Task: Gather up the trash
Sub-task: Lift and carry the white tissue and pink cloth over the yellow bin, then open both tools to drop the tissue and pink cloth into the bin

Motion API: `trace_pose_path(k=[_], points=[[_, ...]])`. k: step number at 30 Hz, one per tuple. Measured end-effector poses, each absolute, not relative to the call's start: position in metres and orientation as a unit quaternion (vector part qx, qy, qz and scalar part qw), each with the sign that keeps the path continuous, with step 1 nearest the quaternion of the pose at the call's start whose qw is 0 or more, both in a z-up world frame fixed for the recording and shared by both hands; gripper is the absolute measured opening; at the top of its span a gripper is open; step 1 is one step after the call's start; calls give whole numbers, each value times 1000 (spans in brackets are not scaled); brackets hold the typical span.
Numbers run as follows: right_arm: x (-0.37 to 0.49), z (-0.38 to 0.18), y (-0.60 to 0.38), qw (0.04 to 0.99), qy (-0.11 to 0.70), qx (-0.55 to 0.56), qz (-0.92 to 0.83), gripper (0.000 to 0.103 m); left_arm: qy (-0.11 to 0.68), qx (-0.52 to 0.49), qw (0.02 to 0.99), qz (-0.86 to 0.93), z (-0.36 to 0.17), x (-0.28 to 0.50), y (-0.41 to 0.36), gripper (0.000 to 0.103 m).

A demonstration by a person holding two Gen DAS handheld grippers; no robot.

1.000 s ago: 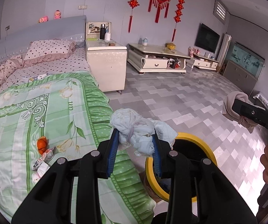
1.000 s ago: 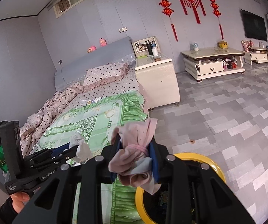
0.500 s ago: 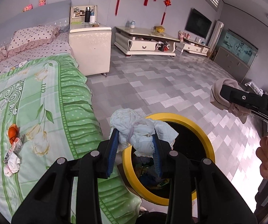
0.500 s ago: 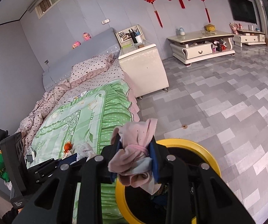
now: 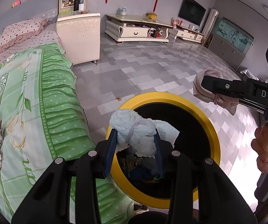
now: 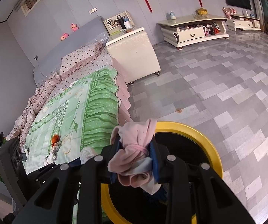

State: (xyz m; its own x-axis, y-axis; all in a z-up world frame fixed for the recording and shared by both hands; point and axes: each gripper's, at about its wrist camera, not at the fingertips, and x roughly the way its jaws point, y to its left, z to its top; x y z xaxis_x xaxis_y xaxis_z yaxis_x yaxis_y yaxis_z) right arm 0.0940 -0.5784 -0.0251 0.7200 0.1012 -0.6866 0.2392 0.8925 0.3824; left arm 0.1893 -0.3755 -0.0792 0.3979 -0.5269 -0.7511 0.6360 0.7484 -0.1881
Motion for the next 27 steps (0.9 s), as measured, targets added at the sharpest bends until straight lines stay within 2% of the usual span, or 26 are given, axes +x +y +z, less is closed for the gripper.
trace_pose_path(k=[13, 15, 17, 27], points=[[93, -32, -593, 894, 368, 247, -58, 33, 426, 58, 826, -363, -83, 189, -378, 42], [93, -33, -593, 893, 369, 249, -61, 37, 426, 56, 827, -362, -82, 188, -376, 46], [92, -32, -593, 893, 367, 251, -66, 46, 425, 55, 828, -362, -81, 188, -373, 50], [84, -22, -587, 897, 361, 245, -74, 57, 409, 48, 839, -355, -71, 183, -356, 75]])
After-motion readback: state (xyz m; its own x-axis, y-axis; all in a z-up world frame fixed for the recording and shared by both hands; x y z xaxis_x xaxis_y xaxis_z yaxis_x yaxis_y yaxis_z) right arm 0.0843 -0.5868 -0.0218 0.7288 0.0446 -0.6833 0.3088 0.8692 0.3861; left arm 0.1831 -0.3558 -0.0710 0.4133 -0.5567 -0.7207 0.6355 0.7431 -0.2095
